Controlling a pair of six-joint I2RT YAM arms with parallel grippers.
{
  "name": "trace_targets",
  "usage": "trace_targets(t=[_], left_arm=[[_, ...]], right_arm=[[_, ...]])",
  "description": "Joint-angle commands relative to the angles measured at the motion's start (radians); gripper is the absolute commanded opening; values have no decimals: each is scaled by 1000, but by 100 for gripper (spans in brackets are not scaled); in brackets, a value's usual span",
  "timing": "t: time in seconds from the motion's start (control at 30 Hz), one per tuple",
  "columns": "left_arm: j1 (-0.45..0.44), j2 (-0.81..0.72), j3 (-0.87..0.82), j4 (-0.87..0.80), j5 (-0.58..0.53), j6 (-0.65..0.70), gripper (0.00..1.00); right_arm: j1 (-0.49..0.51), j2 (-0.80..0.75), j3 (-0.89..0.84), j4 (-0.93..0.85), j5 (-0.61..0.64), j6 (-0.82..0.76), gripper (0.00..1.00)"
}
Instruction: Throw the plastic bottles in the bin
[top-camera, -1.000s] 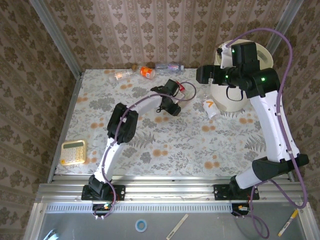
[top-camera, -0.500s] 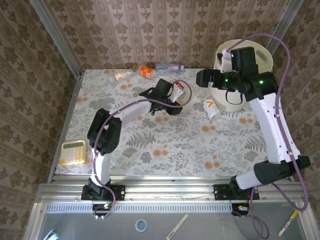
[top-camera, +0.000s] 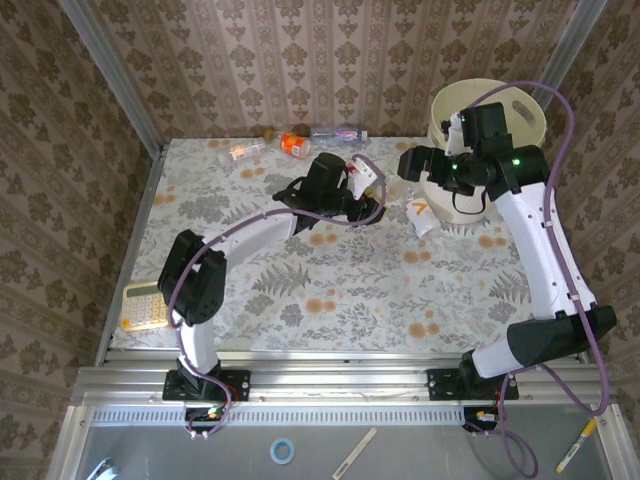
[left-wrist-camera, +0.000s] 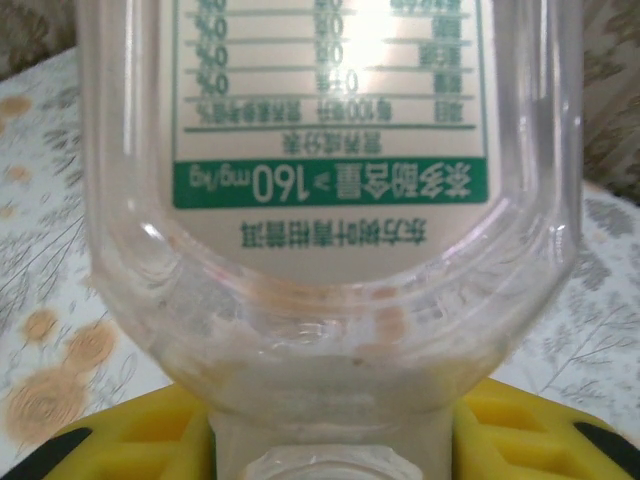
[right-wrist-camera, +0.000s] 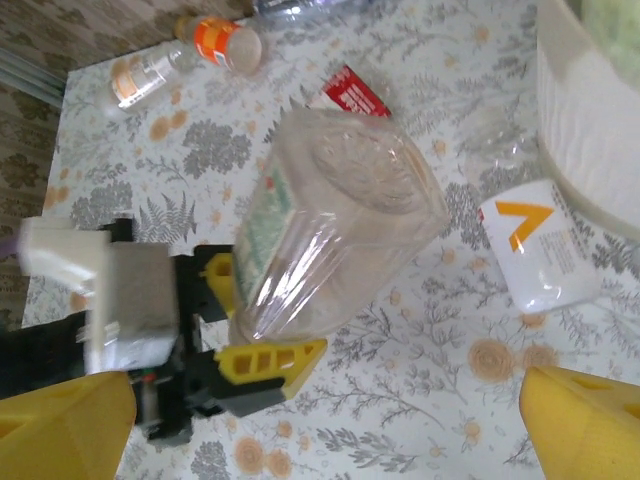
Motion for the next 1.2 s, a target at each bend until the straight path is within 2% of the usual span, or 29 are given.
trace_targets(t=[0.0,0.3,0.4,0.47,0.7,0.77,0.83,0.87,0.93,1.03,1.17], left_arm=[[-21,-55,-1,94,80,-37,10],[-60,-53,34,126,140,-43,9],[-69,-50,37,139,140,-50,9],[-71,-50,32,158,172,-63,9],[-71,-48,13,197,181,-77,10],[-66,-48,-2,226,177,-98,13],[-61,-48,-9,244,176,-113,26],[-60,-47,-7,245,174,-116,36],[-60,-44,0,239,164,-123,71],[-55,-32,7,237,153,-151,99],[-37,13,22,240,159,-229,100]], right_arm=[[-18,0,-48,36,-41,60,100],[-50,-37,-147,182,-95,117,100],[-54,-43,-160,212,-112,127,97],[-54,-41,-161,217,-114,130,94],[-55,-51,-142,211,-103,130,76],[-55,-48,-120,191,-100,126,66],[-55,-50,-99,175,-99,118,57],[-55,-53,-92,172,-100,114,53],[-55,-63,-78,171,-99,105,45],[-55,-72,-55,174,-83,94,41],[-54,-122,16,171,-37,57,37]])
